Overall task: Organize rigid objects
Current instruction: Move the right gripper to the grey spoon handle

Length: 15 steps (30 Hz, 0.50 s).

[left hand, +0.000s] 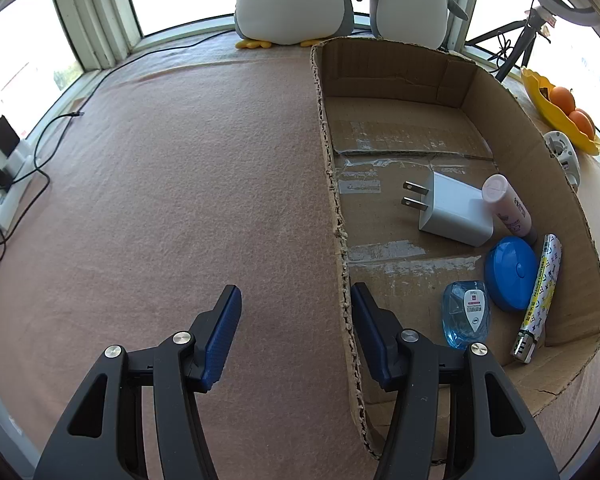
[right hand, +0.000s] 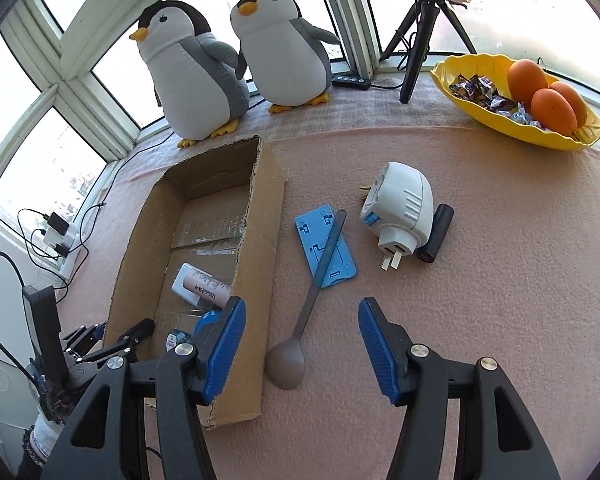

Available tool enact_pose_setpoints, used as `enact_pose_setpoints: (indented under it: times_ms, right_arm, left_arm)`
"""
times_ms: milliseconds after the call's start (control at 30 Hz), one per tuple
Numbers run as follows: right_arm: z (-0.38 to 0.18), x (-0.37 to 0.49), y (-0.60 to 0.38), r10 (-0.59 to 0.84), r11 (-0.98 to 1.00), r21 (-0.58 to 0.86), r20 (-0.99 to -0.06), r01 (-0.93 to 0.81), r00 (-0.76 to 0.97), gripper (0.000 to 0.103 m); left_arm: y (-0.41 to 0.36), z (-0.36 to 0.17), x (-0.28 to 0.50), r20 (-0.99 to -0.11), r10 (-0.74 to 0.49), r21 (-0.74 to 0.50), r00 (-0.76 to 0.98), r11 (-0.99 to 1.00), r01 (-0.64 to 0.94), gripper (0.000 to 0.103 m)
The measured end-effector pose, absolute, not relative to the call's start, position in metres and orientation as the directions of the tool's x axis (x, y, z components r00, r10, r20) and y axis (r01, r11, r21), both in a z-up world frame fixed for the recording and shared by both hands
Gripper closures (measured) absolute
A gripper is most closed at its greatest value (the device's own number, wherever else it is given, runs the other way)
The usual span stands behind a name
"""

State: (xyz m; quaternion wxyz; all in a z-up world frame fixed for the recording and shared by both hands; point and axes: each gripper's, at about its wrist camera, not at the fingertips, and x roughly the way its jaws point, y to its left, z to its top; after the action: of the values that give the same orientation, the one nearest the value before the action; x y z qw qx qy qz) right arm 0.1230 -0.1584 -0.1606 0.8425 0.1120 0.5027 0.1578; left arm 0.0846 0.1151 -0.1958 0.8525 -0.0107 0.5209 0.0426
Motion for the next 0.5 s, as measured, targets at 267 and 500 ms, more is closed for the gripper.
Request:
enact_pose_setpoints:
  times_ms: [267,500]
  right_arm:
    - [-0.190,0.143,-0.153,0.418,0.908,0.400,-0.848,-0.126,0.324,0.070]
    - [-0.205,0.158,-0.142,0.430,0.903,0.415,-0.863,-0.114,0.266,0.079]
  left_arm:
    - [0.115,-0.196,0.084,-0.889,0.060,0.024,0.454,0.996,-0.084,0.047]
    - [0.114,-0.196,0.085,-0.889,0.058,0.021,0.454,0.996,-0.085,0.047]
